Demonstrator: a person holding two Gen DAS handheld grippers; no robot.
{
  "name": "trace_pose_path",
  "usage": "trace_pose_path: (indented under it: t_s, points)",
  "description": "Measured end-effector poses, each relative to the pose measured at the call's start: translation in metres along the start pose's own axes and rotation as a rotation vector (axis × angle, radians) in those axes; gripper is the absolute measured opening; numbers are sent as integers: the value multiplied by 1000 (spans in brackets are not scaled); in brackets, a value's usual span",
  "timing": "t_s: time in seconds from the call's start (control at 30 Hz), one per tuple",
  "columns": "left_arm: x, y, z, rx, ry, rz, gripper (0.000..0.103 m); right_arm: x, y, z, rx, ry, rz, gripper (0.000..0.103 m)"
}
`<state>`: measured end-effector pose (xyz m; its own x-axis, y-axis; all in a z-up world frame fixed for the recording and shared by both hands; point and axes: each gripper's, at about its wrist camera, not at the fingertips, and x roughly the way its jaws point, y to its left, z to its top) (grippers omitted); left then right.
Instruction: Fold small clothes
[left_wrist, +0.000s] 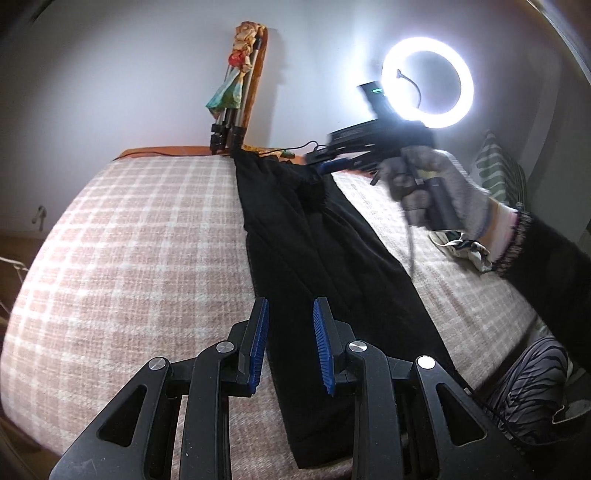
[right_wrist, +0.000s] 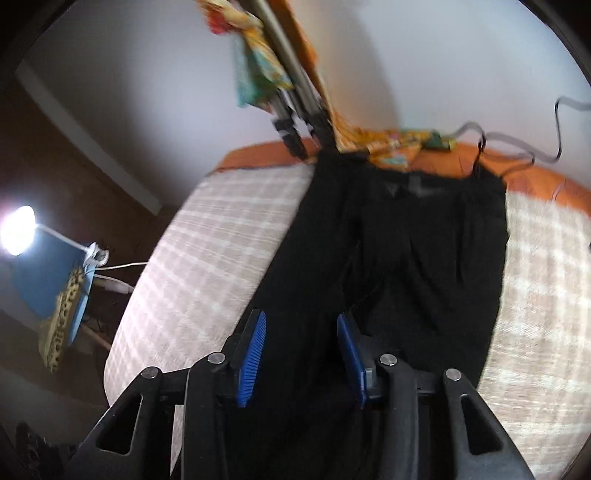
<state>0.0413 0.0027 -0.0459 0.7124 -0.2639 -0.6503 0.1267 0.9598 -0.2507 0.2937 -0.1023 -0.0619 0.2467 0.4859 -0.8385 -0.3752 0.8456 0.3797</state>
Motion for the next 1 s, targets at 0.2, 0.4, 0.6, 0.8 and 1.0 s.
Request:
trace_pose_path:
  t_s: [0.2,0.4,0.6,0.8,1.0]
  points:
    - [0,13,-17,-53,63,-37,27,-58,-1,-44,2,-58,-68,41]
    - [4,21,-46,-101,159,-88,27,-101,-5,-140,-18,-14,-128,41]
    - [12,18,-66,-137,236,-140,27,-105,-5,-230,12,98,-92,41]
    - [16,6,-73,-124,268,-167,26,-105,3,-273,39,152,-39,42]
    - [14,1,-73,-100,241,-173,4,-96,17,-281,-21,148,-84,18]
